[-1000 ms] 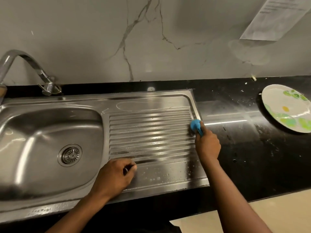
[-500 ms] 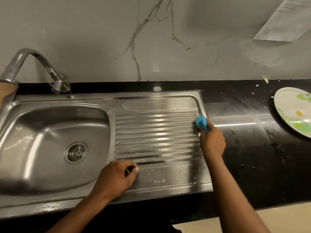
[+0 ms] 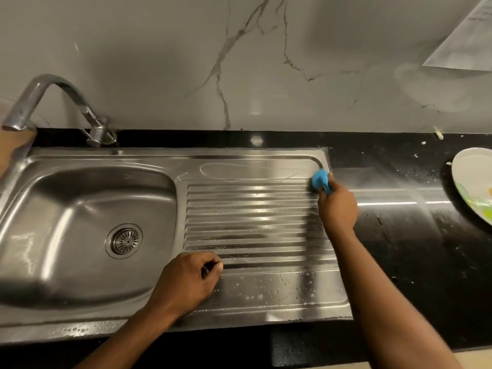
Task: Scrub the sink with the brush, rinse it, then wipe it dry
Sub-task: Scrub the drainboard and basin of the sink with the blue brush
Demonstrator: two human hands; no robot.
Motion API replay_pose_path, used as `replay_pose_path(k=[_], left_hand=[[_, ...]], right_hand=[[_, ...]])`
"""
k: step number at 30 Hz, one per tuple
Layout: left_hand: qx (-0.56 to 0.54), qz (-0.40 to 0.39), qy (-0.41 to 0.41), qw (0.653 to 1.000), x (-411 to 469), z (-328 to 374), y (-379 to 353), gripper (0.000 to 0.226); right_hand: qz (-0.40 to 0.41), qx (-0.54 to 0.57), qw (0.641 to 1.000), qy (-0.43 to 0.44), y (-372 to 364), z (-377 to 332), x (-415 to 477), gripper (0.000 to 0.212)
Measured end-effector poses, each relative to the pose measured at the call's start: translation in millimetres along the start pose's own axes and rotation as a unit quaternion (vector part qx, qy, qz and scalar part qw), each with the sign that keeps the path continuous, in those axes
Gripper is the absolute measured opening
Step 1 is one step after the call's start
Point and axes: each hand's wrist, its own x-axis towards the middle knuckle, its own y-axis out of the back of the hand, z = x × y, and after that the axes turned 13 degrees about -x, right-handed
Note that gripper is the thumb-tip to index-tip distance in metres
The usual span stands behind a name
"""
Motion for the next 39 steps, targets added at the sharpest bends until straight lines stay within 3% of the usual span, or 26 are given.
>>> replay_pose_path(k=[6, 12, 18, 21, 25, 29, 32, 34, 36, 39], left_hand=[[0.001, 0.025, 0.019, 1.0, -8.9, -7.0, 5.6, 0.01], [-0.001, 0.03, 0.025, 0.999, -15.5, -11.4, 3.9, 0.009], [-0.004, 0.034, 0.017, 0.999, -17.2, -10.1, 0.3, 0.009], [-0.01, 0.042, 0.016, 0.999, -21.6, -9.5, 5.2, 0.01], [-0.014, 0.064, 0.034, 0.997, -30.7, -16.5, 15.5, 0.009], [-0.017, 0.066, 0.055, 0.996, -37.5, -24.5, 21.2, 0.009], [-0.023, 0.061, 0.057, 0.996, -37.1, -25.1, 22.8, 0.008], [-0.026, 0.065, 0.053, 0.996, -34.4, -25.8, 24.1, 0.007], [-0.029, 0.065, 0.05, 0.996, -31.9, -27.2, 25.8, 0.008], [-0.036, 0.05, 0.053, 0.997, -29.8, -30.9, 26.5, 0.007]], right_hand=[[-0.03, 0.016, 0.999, 0.004, 1.0, -43.9, 64.0, 0.037], [-0.035, 0.065, 0.997, -0.019, -4.5, -38.4, 45.7, 0.038], [-0.033, 0.007, 0.997, 0.067, 0.7, -23.0, 45.4, 0.043], [-0.009, -0.002, 1.0, 0.004, -0.9, -37.0, 55.9, 0.039], [-0.033, 0.177, 0.979, -0.091, -24.7, -101.0, 30.0, 0.027], [-0.104, 0.209, 0.972, 0.027, -56.5, -180.3, -27.6, 0.02], [-0.155, 0.194, 0.957, 0.149, -73.5, -225.6, -52.1, 0.041], [-0.137, 0.136, 0.962, 0.193, -75.0, -229.0, -47.9, 0.052], [-0.099, 0.098, 0.971, 0.195, -70.3, -208.3, -36.6, 0.052], [-0.043, 0.095, 0.987, 0.121, -56.4, -152.4, -10.8, 0.035]])
